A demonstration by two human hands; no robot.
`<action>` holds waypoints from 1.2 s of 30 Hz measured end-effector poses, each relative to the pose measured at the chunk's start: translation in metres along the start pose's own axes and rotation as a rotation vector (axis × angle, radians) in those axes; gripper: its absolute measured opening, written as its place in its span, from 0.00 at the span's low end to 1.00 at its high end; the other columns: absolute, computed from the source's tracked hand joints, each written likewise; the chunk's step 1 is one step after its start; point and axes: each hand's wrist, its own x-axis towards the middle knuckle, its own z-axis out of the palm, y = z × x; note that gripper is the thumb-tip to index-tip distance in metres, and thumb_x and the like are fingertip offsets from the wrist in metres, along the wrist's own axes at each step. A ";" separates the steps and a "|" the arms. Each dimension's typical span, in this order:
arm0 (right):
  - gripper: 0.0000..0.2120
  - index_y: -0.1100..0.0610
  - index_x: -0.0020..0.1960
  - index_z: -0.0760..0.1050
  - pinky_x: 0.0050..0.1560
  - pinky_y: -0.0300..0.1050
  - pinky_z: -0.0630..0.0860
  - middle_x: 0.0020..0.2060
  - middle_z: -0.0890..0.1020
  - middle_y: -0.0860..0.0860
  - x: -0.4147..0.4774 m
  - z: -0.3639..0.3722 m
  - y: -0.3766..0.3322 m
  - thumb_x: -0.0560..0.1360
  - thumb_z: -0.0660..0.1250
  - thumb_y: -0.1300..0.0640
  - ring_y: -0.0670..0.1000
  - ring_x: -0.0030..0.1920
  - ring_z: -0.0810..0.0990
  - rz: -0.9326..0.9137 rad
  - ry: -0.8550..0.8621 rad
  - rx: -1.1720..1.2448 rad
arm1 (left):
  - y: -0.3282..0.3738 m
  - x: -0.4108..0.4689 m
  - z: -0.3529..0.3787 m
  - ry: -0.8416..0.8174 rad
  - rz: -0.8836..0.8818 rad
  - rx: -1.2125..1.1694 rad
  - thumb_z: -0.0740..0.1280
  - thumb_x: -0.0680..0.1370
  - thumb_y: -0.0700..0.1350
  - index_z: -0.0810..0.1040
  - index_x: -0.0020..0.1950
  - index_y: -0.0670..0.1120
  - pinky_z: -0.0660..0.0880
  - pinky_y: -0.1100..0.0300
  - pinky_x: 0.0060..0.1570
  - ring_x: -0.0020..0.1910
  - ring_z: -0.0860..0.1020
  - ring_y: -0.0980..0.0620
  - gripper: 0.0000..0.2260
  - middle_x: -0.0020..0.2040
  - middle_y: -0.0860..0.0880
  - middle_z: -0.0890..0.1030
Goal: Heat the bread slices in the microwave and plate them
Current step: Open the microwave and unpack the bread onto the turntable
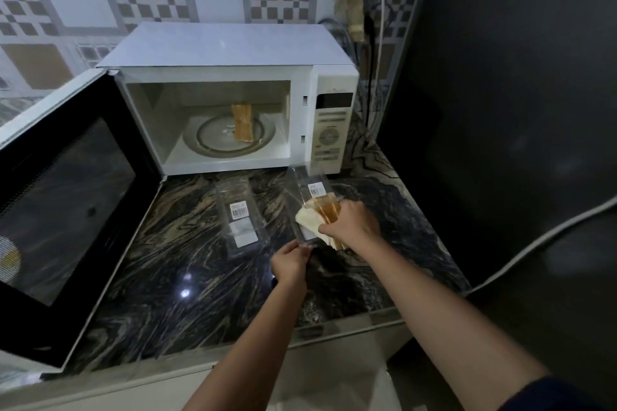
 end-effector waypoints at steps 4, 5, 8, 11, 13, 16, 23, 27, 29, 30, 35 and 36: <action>0.23 0.58 0.54 0.74 0.41 0.43 0.71 0.54 0.78 0.55 -0.013 -0.014 0.020 0.66 0.71 0.45 0.57 0.53 0.78 -0.051 -0.041 -0.071 | 0.002 0.001 0.003 -0.009 -0.040 -0.020 0.68 0.72 0.30 0.77 0.58 0.35 0.77 0.54 0.53 0.50 0.81 0.41 0.15 0.52 0.34 0.81; 0.22 0.58 0.52 0.74 0.40 0.43 0.70 0.52 0.79 0.55 -0.016 -0.016 0.026 0.66 0.71 0.45 0.57 0.51 0.79 -0.063 -0.049 -0.057 | 0.002 0.001 0.004 -0.015 -0.045 -0.034 0.67 0.73 0.29 0.77 0.59 0.34 0.77 0.54 0.53 0.50 0.81 0.41 0.15 0.52 0.34 0.81; 0.18 0.56 0.44 0.72 0.35 0.42 0.68 0.43 0.77 0.53 -0.025 -0.020 0.047 0.64 0.72 0.45 0.55 0.44 0.78 -0.090 -0.054 -0.011 | 0.002 0.001 0.006 -0.015 -0.044 -0.040 0.67 0.72 0.28 0.77 0.59 0.35 0.77 0.56 0.51 0.49 0.80 0.42 0.15 0.53 0.34 0.80; 0.17 0.52 0.36 0.66 0.29 0.42 0.65 0.36 0.74 0.50 -0.036 -0.017 0.065 0.63 0.72 0.45 0.53 0.39 0.77 -0.094 -0.039 0.072 | 0.002 0.000 0.008 0.000 -0.033 -0.025 0.68 0.72 0.29 0.77 0.59 0.36 0.76 0.56 0.51 0.49 0.79 0.43 0.16 0.53 0.36 0.81; 0.18 0.51 0.34 0.65 0.28 0.42 0.64 0.34 0.74 0.49 -0.044 -0.011 0.076 0.63 0.73 0.45 0.51 0.37 0.76 -0.074 -0.014 0.145 | 0.002 -0.001 0.009 0.003 -0.034 -0.037 0.67 0.72 0.29 0.77 0.59 0.35 0.77 0.54 0.55 0.49 0.80 0.43 0.16 0.53 0.35 0.81; 0.17 0.51 0.33 0.67 0.29 0.42 0.66 0.32 0.75 0.49 -0.056 -0.001 0.090 0.62 0.74 0.44 0.50 0.35 0.76 -0.019 0.034 0.246 | 0.001 -0.001 0.009 -0.003 -0.026 -0.039 0.67 0.72 0.29 0.77 0.59 0.34 0.76 0.52 0.57 0.50 0.80 0.42 0.15 0.53 0.35 0.80; 0.16 0.55 0.34 0.70 0.26 0.33 0.64 0.29 0.75 0.49 -0.078 0.012 0.103 0.66 0.75 0.49 0.47 0.30 0.74 0.080 0.135 0.535 | -0.005 0.000 0.001 -0.041 0.042 0.108 0.68 0.73 0.32 0.78 0.58 0.36 0.76 0.53 0.58 0.52 0.80 0.43 0.13 0.50 0.38 0.81; 0.15 0.57 0.37 0.72 0.28 0.39 0.66 0.31 0.77 0.49 -0.081 0.014 0.102 0.66 0.75 0.50 0.49 0.32 0.76 0.138 0.213 0.572 | -0.006 -0.004 -0.006 -0.069 0.091 0.216 0.68 0.73 0.33 0.78 0.57 0.36 0.75 0.51 0.59 0.51 0.80 0.43 0.13 0.48 0.40 0.80; 0.14 0.57 0.37 0.72 0.28 0.39 0.66 0.31 0.78 0.50 -0.080 0.014 0.100 0.66 0.75 0.50 0.49 0.33 0.76 0.165 0.256 0.591 | -0.005 -0.005 -0.010 -0.077 0.111 0.261 0.69 0.73 0.34 0.77 0.59 0.36 0.74 0.50 0.61 0.54 0.79 0.42 0.14 0.52 0.39 0.81; 0.14 0.56 0.36 0.71 0.28 0.39 0.66 0.31 0.77 0.49 -0.080 0.013 0.099 0.66 0.75 0.50 0.48 0.32 0.76 0.173 0.277 0.603 | -0.005 -0.005 -0.012 -0.080 0.122 0.286 0.69 0.73 0.35 0.77 0.60 0.37 0.74 0.50 0.62 0.55 0.78 0.42 0.15 0.55 0.38 0.80; 0.14 0.59 0.39 0.74 0.27 0.39 0.66 0.33 0.79 0.51 -0.081 0.010 0.093 0.66 0.75 0.50 0.50 0.33 0.77 0.216 0.377 0.643 | -0.005 -0.013 -0.019 -0.108 0.185 0.397 0.67 0.76 0.37 0.75 0.62 0.38 0.74 0.56 0.56 0.56 0.77 0.43 0.15 0.58 0.40 0.79; 0.15 0.59 0.39 0.73 0.27 0.38 0.65 0.33 0.78 0.51 -0.082 0.008 0.092 0.67 0.74 0.50 0.50 0.33 0.77 0.224 0.395 0.646 | -0.006 -0.015 -0.021 -0.107 0.201 0.418 0.66 0.77 0.38 0.75 0.63 0.38 0.74 0.57 0.53 0.57 0.77 0.44 0.15 0.59 0.40 0.79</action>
